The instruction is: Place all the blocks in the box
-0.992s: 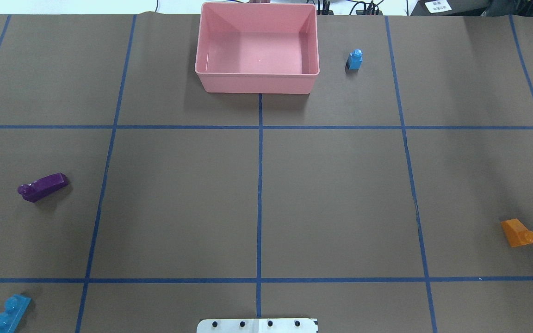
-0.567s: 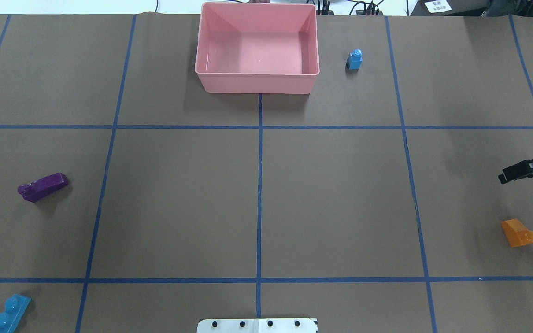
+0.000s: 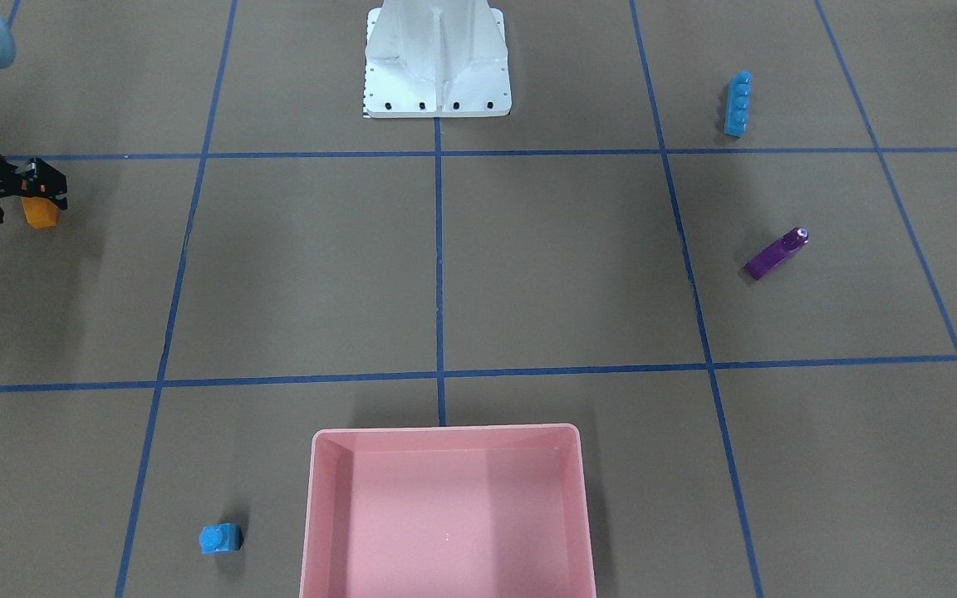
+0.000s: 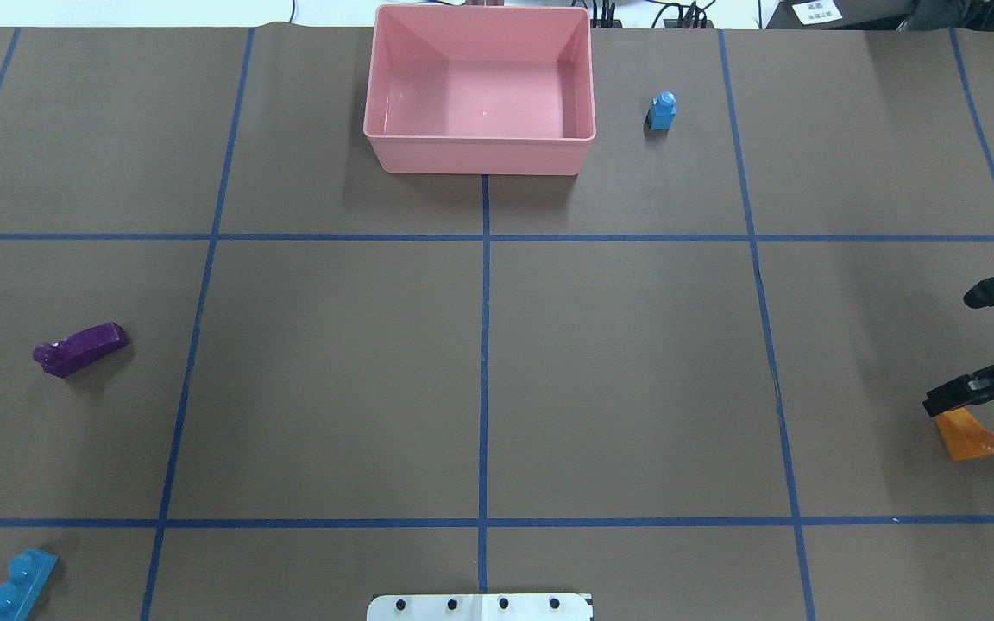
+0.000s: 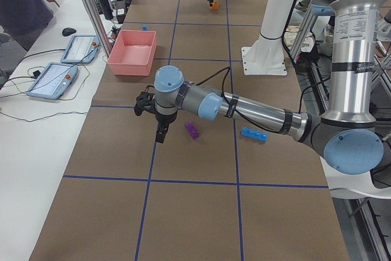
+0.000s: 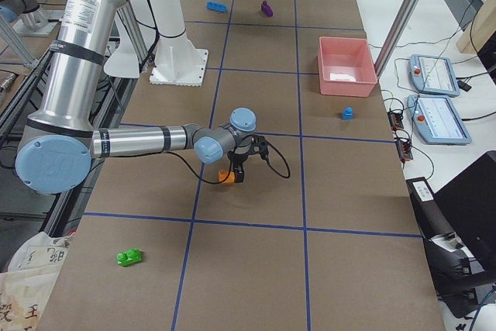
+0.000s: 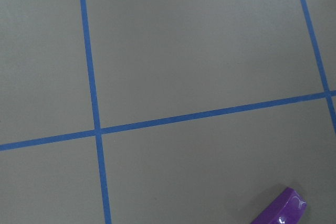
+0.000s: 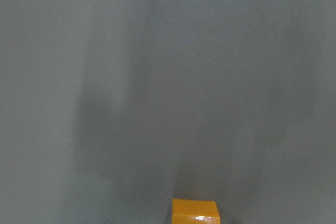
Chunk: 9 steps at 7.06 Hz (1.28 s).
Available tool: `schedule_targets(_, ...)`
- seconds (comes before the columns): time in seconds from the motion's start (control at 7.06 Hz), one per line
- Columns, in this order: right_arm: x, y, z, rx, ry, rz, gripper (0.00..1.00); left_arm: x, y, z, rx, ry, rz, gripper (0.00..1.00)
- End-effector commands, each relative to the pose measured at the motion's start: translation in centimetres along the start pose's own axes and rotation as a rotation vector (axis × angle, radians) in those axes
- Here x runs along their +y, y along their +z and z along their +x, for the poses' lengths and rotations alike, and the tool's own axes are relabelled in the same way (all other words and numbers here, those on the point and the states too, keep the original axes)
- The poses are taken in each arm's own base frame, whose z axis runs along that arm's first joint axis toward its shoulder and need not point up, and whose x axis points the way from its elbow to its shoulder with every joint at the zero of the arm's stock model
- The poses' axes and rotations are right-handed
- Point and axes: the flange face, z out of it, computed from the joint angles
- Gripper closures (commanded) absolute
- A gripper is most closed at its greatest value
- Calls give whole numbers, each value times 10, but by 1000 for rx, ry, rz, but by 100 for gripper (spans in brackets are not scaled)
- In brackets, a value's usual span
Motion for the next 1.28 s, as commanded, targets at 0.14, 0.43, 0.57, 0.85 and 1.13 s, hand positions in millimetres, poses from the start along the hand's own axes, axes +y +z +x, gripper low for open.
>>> schedule_targets(0.14, 9, 14, 6, 9, 2, -37, 96, 0, 0, 3, 28, 1, -5, 0)
schedule_targets(0.43, 11, 6, -2, -43, -3, -52, 100, -1, -1, 7, 43, -53, -6, 0)
schedule_targets(0.57, 18, -2, -5, -92, 3, -72, 100, -2, 9, 21, 55, -42, -9, 0)
schedule_targets(0.85, 8, -45, 14, -184, 79, -17, 100, 0, 44, 80, 78, 0, -72, 0)
schedule_targets(1.13, -37, -103, 6, -225, 201, -1, 100, 12, 88, 138, 41, 187, -52, 1)
